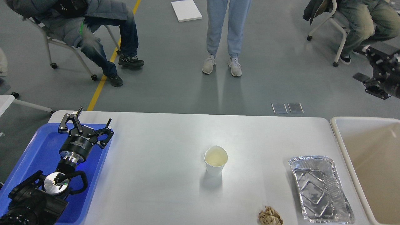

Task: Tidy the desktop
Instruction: 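Raise the right gripper and swing it out over the table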

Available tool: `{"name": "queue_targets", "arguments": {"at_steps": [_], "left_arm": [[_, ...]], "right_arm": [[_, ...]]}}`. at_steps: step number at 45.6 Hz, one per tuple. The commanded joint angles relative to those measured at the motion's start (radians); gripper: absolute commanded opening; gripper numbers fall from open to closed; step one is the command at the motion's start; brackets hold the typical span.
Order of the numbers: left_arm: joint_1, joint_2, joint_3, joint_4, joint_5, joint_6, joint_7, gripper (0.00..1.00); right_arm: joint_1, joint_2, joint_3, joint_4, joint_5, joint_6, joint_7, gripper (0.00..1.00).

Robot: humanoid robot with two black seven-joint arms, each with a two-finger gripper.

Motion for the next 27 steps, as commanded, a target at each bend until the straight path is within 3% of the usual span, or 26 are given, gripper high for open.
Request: {"name": "queue_targets", "arguments": {"at_steps": [1,16,27], "left_arm": [[0.000,0.000,0.000,0.000,0.001,0.000,0.001,1.00],[0.000,0.000,0.000,0.000,-0.001,0.000,0.001,1.00],[0.000,0.000,0.000,0.000,-0.001,0.000,0.001,1.00]], "right_arm": [[0.268,-0.015,-0.275,0.037,-0.281,0.151,0.000,1.00],[0.458,0.031,-0.354,0.043,-0.646,0.357,0.001,1.00],[0.494,0.097,-0.355,0.069,-0.819,0.417,0.001,1.00]]}}
